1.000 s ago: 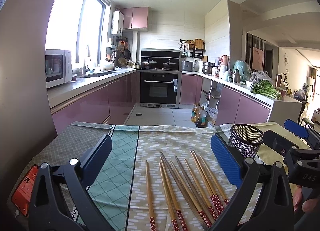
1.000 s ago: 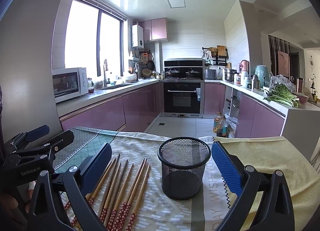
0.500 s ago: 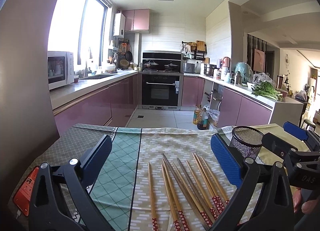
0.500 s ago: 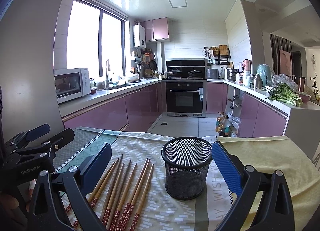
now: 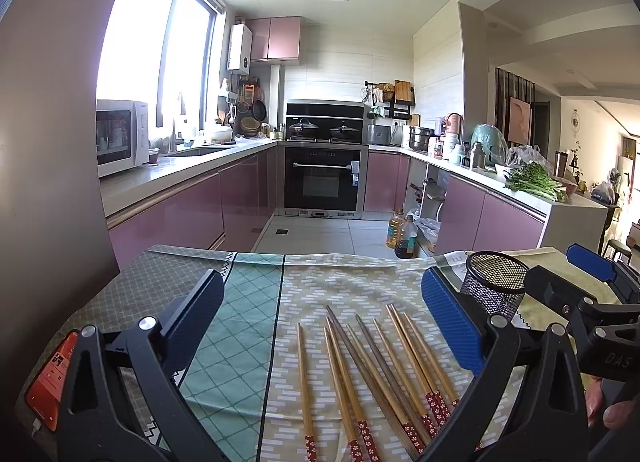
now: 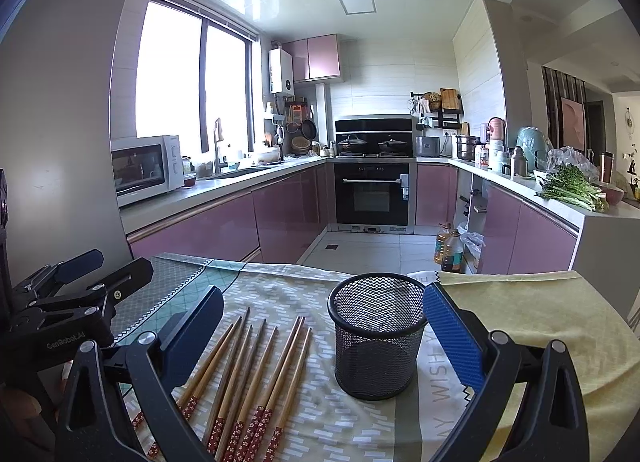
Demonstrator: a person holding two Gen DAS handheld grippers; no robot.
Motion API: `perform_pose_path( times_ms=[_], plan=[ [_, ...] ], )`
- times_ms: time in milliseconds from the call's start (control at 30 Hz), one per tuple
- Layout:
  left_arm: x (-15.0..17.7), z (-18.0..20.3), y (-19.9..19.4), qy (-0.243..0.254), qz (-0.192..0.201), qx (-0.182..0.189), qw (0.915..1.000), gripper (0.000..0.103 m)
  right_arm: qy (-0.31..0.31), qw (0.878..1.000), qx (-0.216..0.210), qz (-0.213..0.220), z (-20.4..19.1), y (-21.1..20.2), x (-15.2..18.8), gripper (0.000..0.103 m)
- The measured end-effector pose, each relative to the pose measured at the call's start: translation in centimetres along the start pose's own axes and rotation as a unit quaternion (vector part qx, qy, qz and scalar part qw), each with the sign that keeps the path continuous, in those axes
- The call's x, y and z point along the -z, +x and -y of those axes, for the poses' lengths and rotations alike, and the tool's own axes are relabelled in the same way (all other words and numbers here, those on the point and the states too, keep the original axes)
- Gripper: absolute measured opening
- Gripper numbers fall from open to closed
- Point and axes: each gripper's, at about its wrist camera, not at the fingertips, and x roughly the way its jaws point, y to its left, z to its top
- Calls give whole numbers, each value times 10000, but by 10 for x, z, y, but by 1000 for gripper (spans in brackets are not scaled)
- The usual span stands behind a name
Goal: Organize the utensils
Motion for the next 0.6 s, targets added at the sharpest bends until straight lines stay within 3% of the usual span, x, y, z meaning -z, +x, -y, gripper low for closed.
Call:
perform_pose_path(
  times_ms=[600],
  plan=[
    [-1, -2, -1, -11, 9, -3, 10000, 97, -3, 10000, 3, 21, -1, 0, 0, 97]
  ],
)
